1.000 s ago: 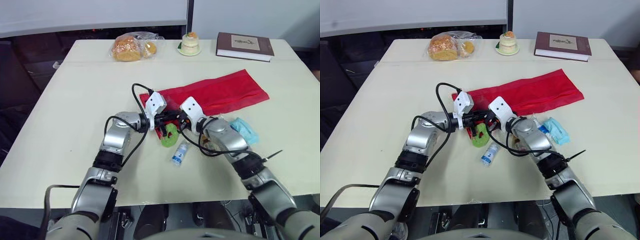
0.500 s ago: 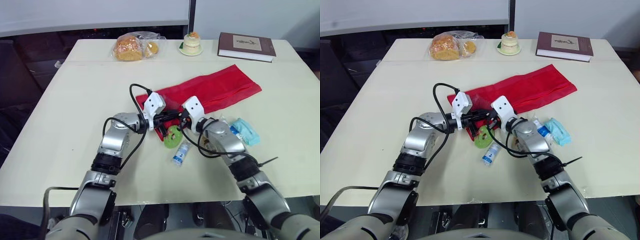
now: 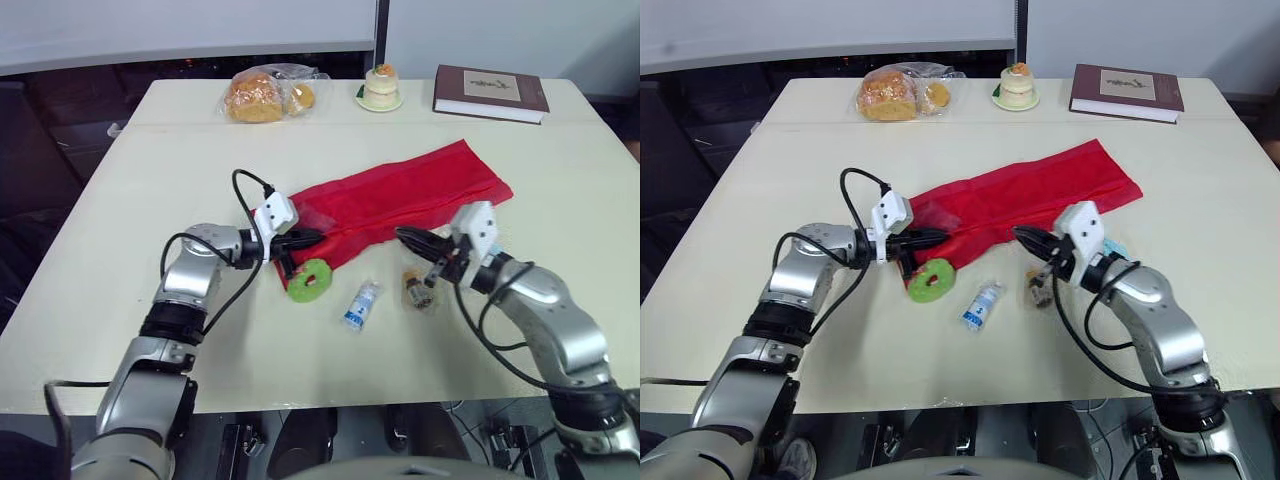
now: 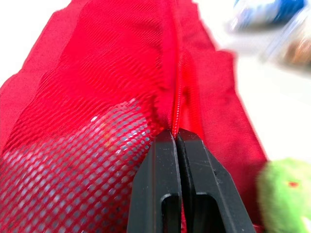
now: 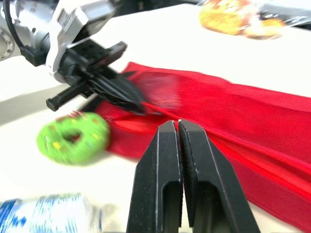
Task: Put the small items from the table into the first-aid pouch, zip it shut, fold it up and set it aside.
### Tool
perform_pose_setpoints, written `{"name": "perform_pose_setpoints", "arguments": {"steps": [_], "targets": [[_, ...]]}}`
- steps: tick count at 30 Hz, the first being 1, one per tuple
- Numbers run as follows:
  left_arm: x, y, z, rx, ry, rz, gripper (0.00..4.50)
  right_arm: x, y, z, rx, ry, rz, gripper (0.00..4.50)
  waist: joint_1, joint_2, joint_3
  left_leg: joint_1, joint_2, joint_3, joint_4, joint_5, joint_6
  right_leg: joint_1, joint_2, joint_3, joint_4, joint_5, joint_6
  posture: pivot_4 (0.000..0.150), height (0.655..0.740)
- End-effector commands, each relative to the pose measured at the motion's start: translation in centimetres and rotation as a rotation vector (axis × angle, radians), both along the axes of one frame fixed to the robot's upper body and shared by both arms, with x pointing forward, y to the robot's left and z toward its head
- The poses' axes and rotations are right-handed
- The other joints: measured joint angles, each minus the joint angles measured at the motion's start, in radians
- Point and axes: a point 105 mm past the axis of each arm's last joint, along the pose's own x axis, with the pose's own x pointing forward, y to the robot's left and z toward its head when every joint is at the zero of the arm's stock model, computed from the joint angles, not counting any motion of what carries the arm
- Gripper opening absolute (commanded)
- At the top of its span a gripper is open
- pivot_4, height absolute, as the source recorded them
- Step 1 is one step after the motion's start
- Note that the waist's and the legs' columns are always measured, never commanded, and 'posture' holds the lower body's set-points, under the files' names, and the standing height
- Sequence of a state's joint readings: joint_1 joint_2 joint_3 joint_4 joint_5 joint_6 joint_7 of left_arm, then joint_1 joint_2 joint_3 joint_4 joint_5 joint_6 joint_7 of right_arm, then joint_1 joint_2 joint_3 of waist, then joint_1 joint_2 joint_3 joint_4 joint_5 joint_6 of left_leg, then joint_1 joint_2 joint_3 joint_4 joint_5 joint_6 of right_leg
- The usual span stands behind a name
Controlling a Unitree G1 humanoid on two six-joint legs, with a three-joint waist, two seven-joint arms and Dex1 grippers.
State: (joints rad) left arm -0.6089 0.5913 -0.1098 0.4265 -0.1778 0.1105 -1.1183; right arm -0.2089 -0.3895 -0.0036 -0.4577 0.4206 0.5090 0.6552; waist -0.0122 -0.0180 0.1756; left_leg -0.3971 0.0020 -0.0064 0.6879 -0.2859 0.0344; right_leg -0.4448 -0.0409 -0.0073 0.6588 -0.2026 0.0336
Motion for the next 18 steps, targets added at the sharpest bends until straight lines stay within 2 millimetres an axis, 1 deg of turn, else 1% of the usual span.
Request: {"name": "perform_pose_setpoints", "arguments": {"steps": [1, 2, 4, 5, 6, 7, 9, 14, 17, 18], "targets": [[1.2, 2.8, 2.2, 0.038, -0.096, 0.068, 0.0, -1.7, -2.1, 2.3, 0.094, -0.065, -0.048, 0.86, 0.001, 0.0, 0.0, 0.0, 0.0, 0.0, 0.0, 0.0, 0.0, 0.0, 0.0, 0.0, 0.0, 0.0, 0.0, 0.15, 0.7289], [1.5, 3.4, 2.4, 0.056, -0.112, 0.09, 0.0, -2.2, -2.5, 2.2, 0.096, -0.068, -0.061, 1.23, 0.002, 0.0, 0.0, 0.0, 0.0, 0.0, 0.0, 0.0, 0.0, 0.0, 0.0, 0.0, 0.0, 0.0, 0.0, 0.15, 0.7289], [2.2, 4.5, 2.5, 0.085, -0.137, 0.139, 0.0, -3.3, -3.0, 1.8, 0.077, -0.069, -0.07, 2.35, 0.002, 0.0, 0.0, 0.0, 0.0, 0.0, 0.0, 0.0, 0.0, 0.0, 0.0, 0.0, 0.0, 0.0, 0.0, 0.15, 0.7289], [2.6, 4.9, 2.6, 0.098, -0.15, 0.161, 0.0, -3.9, -3.2, 1.6, 0.07, -0.069, -0.071, 2.72, 0.002, 0.0, 0.0, 0.0, 0.0, 0.001, 0.0, 0.0, 0.0, 0.0, 0.0, 0.0, 0.0, 0.0, 0.0, 0.15, 0.7289], [2.9, 5.2, 2.7, 0.109, -0.162, 0.177, 0.0, -4.3, -3.4, 1.5, 0.068, -0.071, -0.075, 3.15, 0.003, 0.0, 0.0, 0.0, 0.0, 0.001, 0.0, 0.0, 0.0, 0.0, 0.0, 0.001, 0.0, 0.0, 0.0, 0.15, 0.7289], [3.1, 5.4, 2.7, 0.114, -0.171, 0.192, 0.0, -4.7, -3.5, 1.6, 0.069, -0.073, -0.079, 3.68, 0.003, 0.0, 0.0, 0.0, 0.0, 0.001, 0.0, 0.0, 0.0, 0.0, 0.0, 0.0, 0.0, 0.0, 0.0, 0.15, 0.7289], [3.6, 5.5, 2.9, 0.123, -0.188, 0.21, 0.0, -5.4, -3.6, 1.9, 0.067, -0.075, -0.079, 4.49, 0.003, -0.001, 0.0, 0.0, 0.0, 0.001, 0.0, 0.0, 0.0, 0.0, 0.0, 0.0, 0.0, 0.0, 0.0, 0.15, 0.7289], [3.7, 5.0, 2.5, 0.135, -0.191, 0.184, 0.0, -6.7, -4.4, 2.1, 0.026, -0.065, -0.093, 4.49, 0.003, -0.001, 0.0, 0.0, 0.0, 0.001, 0.0, 0.0, 0.0, 0.0, 0.0, 0.0, 0.0, 0.0, 0.0, 0.15, 0.7289], [3.4, 4.4, 2.6, 0.111, -0.178, 0.146, 0.95, -6.9, -4.9, 1.6, -0.019, -0.049, -0.109, 4.5, 0.003, -0.001, 0.0, 0.0, 0.0, 0.001, 0.001, 0.0, 0.0, 0.001, 0.0, 0.0, 0.0, 0.0, 0.0, 0.15, 0.7289], [3.4, 4.1, 2.8, 0.106, -0.186, 0.135, 1.41, -6.9, -5.0, 1.5, -0.024, -0.047, -0.112, 4.5, 0.003, -0.001, 0.0, 0.0, 0.0, 0.001, 0.001, 0.0, 0.0, 0.001, 0.0, 0.0, 0.0, 0.0, 0.0, 0.15, 0.7289]]}}
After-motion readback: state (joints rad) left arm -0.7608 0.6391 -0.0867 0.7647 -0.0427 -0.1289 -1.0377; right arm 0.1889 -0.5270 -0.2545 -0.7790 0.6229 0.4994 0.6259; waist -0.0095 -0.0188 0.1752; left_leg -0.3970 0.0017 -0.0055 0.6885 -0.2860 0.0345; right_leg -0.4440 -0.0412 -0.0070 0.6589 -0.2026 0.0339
